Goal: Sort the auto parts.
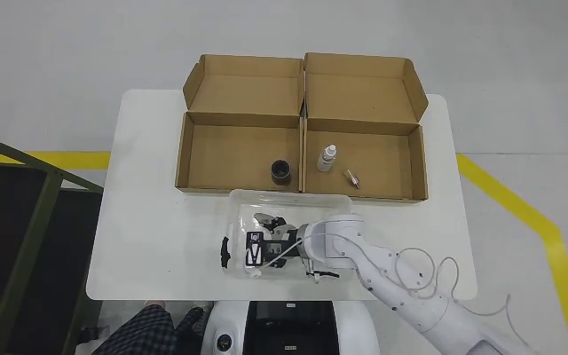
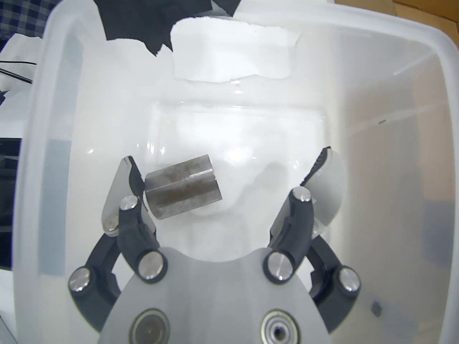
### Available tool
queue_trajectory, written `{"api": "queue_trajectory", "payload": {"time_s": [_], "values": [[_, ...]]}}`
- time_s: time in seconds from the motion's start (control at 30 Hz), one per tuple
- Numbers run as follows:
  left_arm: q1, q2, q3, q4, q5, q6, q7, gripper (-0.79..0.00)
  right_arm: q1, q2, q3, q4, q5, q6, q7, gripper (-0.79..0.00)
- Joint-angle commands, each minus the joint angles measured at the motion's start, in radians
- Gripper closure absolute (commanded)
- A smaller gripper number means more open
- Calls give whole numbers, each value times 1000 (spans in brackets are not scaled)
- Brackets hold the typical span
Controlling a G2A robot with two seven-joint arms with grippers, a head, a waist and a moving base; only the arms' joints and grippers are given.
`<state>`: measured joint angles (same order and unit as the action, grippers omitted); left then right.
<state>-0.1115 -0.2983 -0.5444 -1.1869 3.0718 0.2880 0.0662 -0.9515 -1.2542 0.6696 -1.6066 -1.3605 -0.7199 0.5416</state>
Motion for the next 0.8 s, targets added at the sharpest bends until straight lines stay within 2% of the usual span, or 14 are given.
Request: {"api": "queue_trajectory", "payload": {"time_s": [0.0, 0.27, 0.37, 0.53, 0.77], "values": [[0, 0, 0, 0, 0, 0, 0, -785, 7, -2, 0, 7, -3, 4, 5, -742], [0, 0, 0, 0, 0, 0, 0, -785, 27, -5, 39, 40, 20, 33, -32, -751], [0, 0, 0, 0, 0, 0, 0, -785, 22, 3, 56, 17, 16, -25, -45, -760], [0, 0, 0, 0, 0, 0, 0, -785, -10, 24, 74, -34, -33, -109, 0, -785], [0, 0, 0, 0, 0, 0, 0, -785, -64, 51, 133, -84, -53, -134, 49, -785]]}}
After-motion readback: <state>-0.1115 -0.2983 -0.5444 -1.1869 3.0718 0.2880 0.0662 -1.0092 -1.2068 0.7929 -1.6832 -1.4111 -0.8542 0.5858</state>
